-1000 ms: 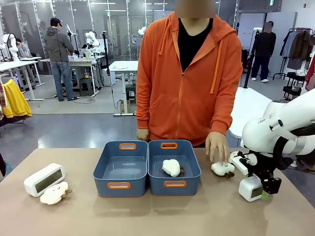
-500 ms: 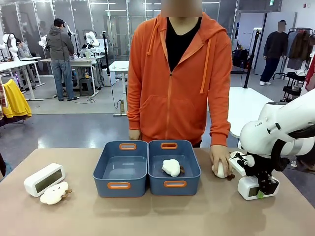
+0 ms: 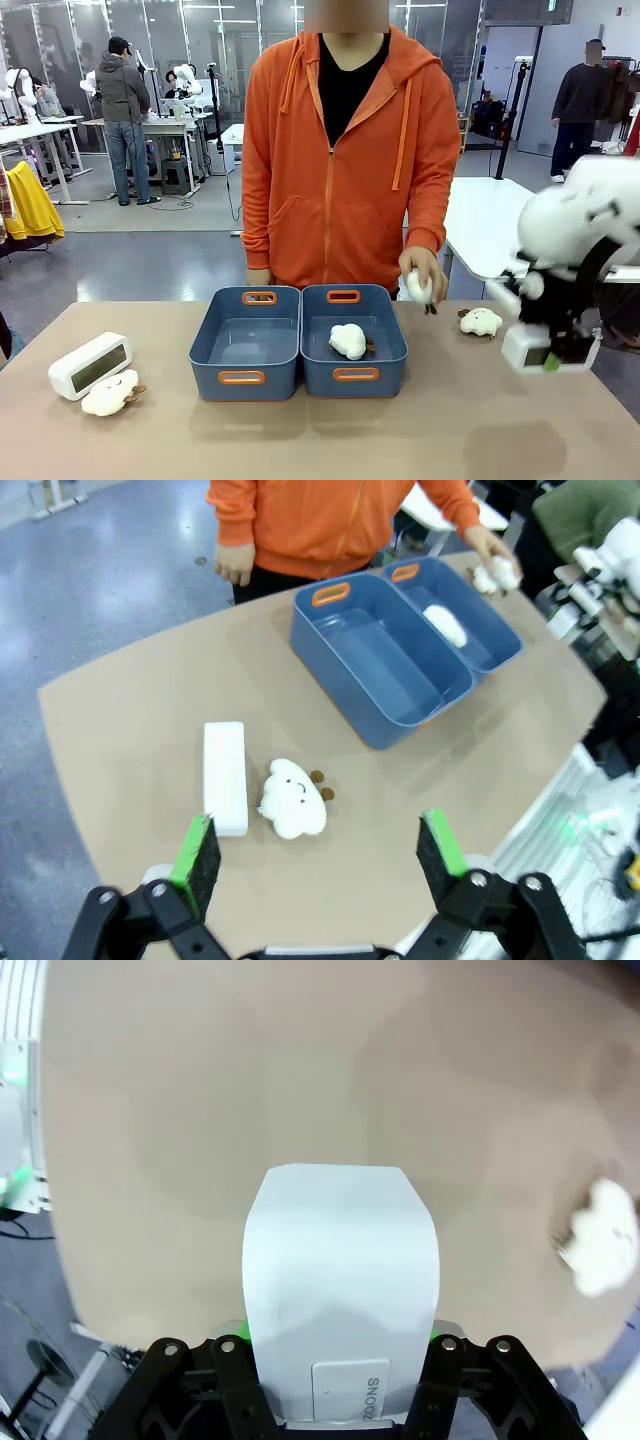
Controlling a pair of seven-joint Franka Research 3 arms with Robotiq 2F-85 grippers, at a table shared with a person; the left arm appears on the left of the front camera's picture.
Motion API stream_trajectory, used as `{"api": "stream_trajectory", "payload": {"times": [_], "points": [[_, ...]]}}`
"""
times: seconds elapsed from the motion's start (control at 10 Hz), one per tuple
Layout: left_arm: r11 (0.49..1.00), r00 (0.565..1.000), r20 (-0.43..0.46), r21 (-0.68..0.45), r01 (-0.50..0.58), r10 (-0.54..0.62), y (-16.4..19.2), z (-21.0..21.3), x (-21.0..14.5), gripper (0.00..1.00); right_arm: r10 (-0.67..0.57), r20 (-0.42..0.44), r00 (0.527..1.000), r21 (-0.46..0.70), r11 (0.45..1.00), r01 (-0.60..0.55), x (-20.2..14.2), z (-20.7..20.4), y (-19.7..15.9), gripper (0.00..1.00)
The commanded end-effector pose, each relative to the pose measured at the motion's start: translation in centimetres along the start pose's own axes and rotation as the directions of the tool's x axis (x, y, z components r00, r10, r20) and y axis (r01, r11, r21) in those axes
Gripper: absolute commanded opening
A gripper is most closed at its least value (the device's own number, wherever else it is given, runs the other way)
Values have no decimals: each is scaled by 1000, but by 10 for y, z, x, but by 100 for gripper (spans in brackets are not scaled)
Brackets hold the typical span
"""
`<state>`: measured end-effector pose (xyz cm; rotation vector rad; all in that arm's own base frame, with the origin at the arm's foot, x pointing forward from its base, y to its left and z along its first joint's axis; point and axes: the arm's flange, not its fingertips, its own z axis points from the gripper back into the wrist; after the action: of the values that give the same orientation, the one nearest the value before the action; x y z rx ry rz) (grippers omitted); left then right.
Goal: Sort the digital clocks into the basket.
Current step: Pick up the Digital clock from the table and place it into the empty Plastic storage basket.
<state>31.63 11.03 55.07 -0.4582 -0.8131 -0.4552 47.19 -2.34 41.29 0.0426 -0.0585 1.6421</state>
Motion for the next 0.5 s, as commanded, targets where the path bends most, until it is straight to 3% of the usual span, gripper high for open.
{"api": "stream_trajectory", "payload": {"times": [0.0,0.2,0.3,0.4], "points": [[1000,1000,4,-15,3,-3,0,0,0,100,-107,55,993,-60,992,110,6,46,14,0],[1000,1000,4,-15,3,-3,0,0,0,100,-117,105,988,-83,989,125,20,64,29,0],[1000,1000,4,-15,3,-3,0,0,0,100,-111,230,967,-69,989,130,27,78,34,0],[1000,1000,4,-15,3,-3,0,0,0,100,-89,245,965,-108,987,118,34,89,38,0]]}}
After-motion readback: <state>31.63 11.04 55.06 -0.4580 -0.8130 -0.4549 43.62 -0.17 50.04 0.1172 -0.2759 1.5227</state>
